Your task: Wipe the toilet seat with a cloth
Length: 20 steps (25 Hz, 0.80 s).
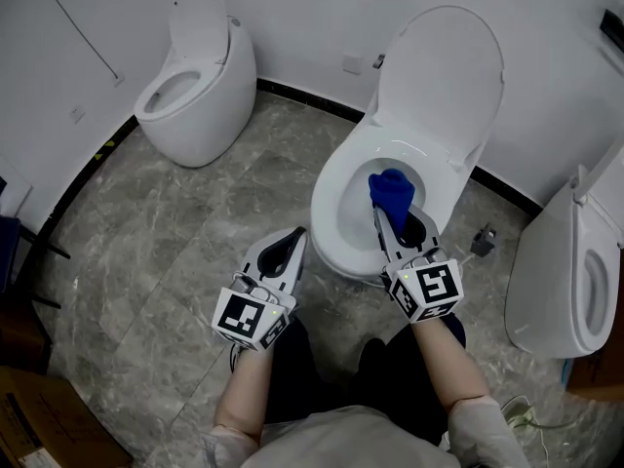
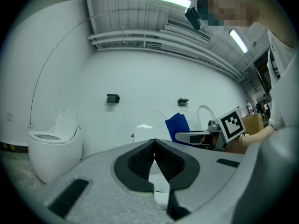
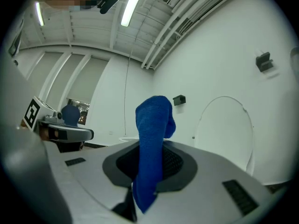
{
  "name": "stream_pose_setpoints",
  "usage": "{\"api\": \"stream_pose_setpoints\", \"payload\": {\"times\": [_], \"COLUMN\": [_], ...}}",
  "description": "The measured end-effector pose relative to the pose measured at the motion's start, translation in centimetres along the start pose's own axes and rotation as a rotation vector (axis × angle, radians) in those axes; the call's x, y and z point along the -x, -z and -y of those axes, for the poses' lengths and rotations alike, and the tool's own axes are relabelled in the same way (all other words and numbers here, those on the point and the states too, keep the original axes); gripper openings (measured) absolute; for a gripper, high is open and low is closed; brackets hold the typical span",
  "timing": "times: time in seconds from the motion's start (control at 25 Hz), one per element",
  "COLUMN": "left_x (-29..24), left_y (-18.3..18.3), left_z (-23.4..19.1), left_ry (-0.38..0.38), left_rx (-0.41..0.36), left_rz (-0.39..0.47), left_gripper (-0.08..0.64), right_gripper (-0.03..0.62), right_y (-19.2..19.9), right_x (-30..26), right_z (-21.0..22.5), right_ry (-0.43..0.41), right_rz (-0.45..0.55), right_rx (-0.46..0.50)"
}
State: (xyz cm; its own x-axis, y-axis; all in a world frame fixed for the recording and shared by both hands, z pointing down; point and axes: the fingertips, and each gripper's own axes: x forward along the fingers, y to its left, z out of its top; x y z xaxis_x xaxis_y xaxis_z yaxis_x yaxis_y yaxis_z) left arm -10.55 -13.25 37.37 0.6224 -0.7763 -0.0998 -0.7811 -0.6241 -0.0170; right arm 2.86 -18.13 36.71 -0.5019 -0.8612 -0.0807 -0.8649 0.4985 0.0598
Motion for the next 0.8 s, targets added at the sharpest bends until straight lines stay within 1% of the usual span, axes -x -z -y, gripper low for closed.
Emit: {"api": "stream_pose_setpoints", "payload": {"times": [0.28, 0.4, 0.48, 0.64, 0.8], "left_x": [-0.1, 0.1, 0.1, 0.2, 0.5], "left_y": [0.5, 0.7, 0.6, 0.3, -0.1], "left_z": [-0.6, -1.3, -1.6, -2.1, -2.5], "left_ry": [-0.047, -0.084, -0.098, -0.106, -0.133], "left_rx": [-0.038, -0.074, -0.089, -0.086, -0.092], "left_rz": [-0.004, -0.022, -0.024, -0.014, 0.003], "left_gripper": [0.008, 0.008, 0.008, 0.008, 0.008], "right_gripper": [0.054, 0.054, 0.054, 0.054, 0.054], "right_y": [1.1, 1.1, 0.7, 0.6, 1.1], "right_x": [0.0, 0.2, 0.3, 0.6, 0.9], "right_z": [1.6, 1.9, 1.8, 2.0, 2.6], "right_ry": [0.04, 0.04, 0.039, 0.055, 0.068], "right_rz": [-0.004, 0.008, 0.023, 0.026, 0.021], "right_rx": [0.002, -0.009, 0.005, 0.026, 0.012]}}
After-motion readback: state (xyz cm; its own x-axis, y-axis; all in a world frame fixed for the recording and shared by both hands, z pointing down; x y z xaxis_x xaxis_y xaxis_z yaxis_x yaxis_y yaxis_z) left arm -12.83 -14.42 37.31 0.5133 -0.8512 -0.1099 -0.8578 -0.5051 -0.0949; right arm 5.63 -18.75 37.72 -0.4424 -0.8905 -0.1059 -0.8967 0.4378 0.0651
